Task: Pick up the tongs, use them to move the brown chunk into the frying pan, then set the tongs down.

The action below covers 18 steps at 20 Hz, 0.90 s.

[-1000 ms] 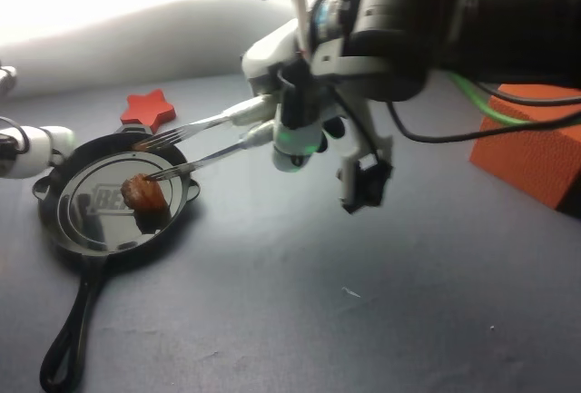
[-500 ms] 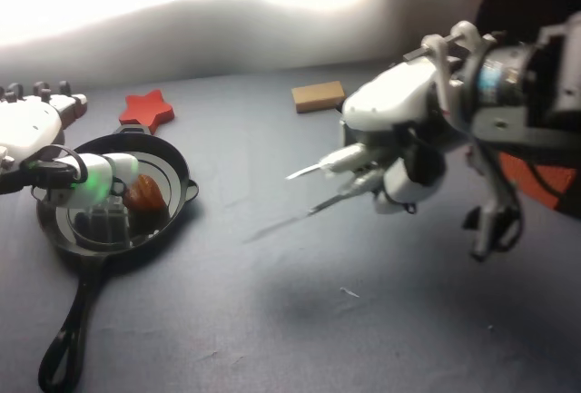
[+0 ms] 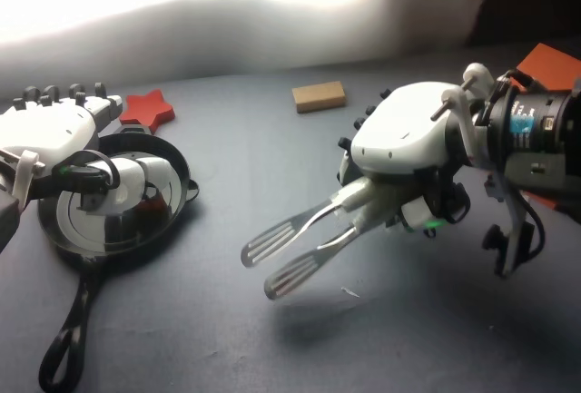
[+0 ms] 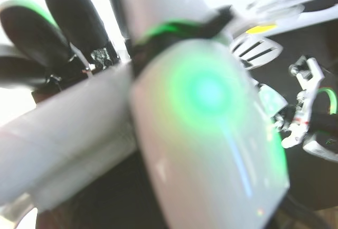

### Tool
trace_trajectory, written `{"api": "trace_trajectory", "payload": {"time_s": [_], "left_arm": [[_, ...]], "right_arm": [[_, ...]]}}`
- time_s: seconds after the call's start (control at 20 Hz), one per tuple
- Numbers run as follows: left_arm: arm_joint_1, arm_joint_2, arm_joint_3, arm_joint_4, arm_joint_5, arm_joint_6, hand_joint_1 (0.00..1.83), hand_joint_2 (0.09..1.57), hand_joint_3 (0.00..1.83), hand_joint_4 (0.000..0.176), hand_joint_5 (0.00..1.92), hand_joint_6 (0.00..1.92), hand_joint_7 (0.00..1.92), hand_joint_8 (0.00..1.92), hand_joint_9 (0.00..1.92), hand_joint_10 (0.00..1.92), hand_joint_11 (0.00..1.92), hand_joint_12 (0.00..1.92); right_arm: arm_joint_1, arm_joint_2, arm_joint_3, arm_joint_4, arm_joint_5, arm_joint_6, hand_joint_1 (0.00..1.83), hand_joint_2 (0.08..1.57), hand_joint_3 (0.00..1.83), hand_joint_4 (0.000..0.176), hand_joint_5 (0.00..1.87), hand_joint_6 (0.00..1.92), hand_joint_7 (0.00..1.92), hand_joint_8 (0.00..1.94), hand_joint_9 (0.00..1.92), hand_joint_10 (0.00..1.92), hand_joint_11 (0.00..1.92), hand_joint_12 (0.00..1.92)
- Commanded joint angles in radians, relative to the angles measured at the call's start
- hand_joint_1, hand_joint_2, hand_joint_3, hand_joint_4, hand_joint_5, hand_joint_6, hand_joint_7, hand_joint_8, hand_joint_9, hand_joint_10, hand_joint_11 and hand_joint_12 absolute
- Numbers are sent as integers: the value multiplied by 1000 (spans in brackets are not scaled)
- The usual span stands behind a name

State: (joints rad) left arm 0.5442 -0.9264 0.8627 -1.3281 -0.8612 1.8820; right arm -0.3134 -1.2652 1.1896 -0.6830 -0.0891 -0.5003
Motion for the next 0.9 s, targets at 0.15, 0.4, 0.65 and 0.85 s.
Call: {"api": "trace_trajectory", "payload": {"time_s": [0.15,0.4,0.65,0.85], "left_arm": [[-12,4,0,54,-75,-7,182,1286,0,0,108,6,110,4,72,4,0,235],[-9,4,-1,55,-70,-7,98,1294,2,5,79,2,77,2,42,3,0,174],[-4,4,-1,55,-70,-7,97,1293,0,4,73,2,89,3,52,5,0,208],[-5,4,-3,55,-70,-7,145,1287,1,2,92,3,105,2,64,3,0,206]], "right_arm": [[-18,5,-4,-5,47,-9,1058,1257,2,0,723,1374,919,758,825,1006,661,1443],[-31,11,-20,-5,39,-16,480,1287,0,0,411,306,565,84,391,436,14,1408],[-31,30,-38,-5,26,-17,408,1114,0,0,154,12,202,8,158,44,0,588],[-30,63,-80,-5,17,-19,294,1022,0,0,1,0,28,2,9,0,0,17]]}}
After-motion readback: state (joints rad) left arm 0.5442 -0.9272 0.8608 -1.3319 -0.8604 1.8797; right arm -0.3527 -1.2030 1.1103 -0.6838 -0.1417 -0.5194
